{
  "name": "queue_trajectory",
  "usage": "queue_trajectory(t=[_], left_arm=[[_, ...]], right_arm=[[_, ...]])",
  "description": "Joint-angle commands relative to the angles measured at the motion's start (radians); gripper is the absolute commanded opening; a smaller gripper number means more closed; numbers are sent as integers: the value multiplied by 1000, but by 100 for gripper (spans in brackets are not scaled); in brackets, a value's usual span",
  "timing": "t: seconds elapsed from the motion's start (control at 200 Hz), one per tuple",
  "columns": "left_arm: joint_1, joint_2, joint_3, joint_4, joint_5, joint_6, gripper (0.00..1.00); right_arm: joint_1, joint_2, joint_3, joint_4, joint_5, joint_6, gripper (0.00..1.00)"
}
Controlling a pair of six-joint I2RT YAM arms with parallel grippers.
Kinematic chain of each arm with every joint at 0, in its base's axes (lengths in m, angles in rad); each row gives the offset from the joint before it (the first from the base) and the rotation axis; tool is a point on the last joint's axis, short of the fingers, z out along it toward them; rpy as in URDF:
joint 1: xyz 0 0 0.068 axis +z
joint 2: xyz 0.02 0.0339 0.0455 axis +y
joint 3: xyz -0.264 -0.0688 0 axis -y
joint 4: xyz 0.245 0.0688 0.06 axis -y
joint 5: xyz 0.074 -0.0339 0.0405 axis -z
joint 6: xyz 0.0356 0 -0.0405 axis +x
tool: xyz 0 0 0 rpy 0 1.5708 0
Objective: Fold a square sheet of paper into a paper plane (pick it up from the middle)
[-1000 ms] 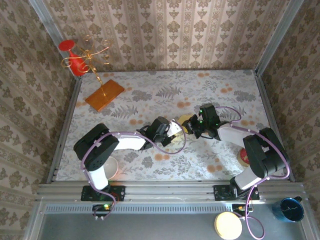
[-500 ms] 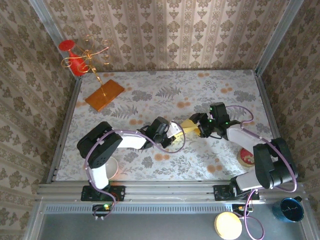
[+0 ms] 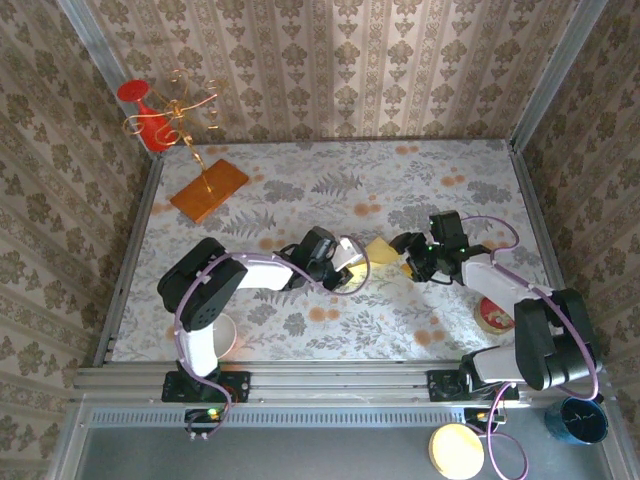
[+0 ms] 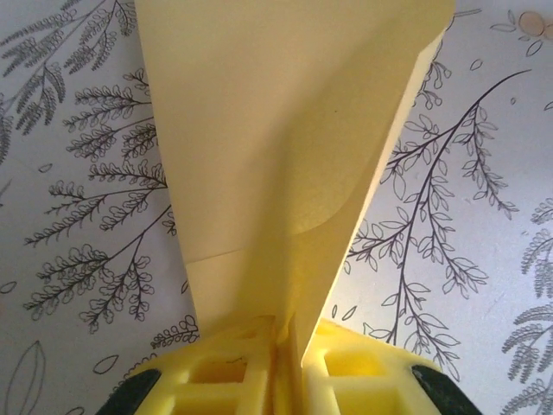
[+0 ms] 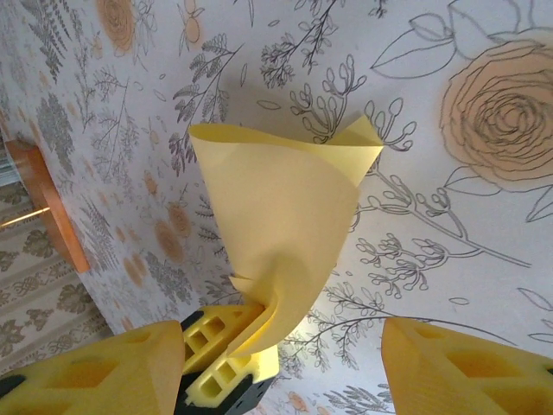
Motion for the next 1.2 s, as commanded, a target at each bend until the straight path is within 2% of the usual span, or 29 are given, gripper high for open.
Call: queue_trajectory(t=[0.0,0.17,0.315,0.54,0.775,0.98,1.195], left_arm=[[30,21,27,-94,108,-74,14],[80,9,55,-151,189,-182,12],[119,2,69,-169,254,-304,11],[146,20,64,-132,315,-467,11],[145,43,58,-112,312,-510,11],[147,62,62,-109,319,-520,11],[148,77,65,-110,335,-535,12]], right_arm=[[-11,-42,-12,-38,41,-38,64],[-12,-73,-22,-51,77,-132,65],[6,-55,-30,-22,59,-241,65],[115,30,17,5,77,-361,71],[218,191,141,-17,106,-436,73],[241,312,222,-24,105,-455,71],[242,372,272,-28,116,-462,72]])
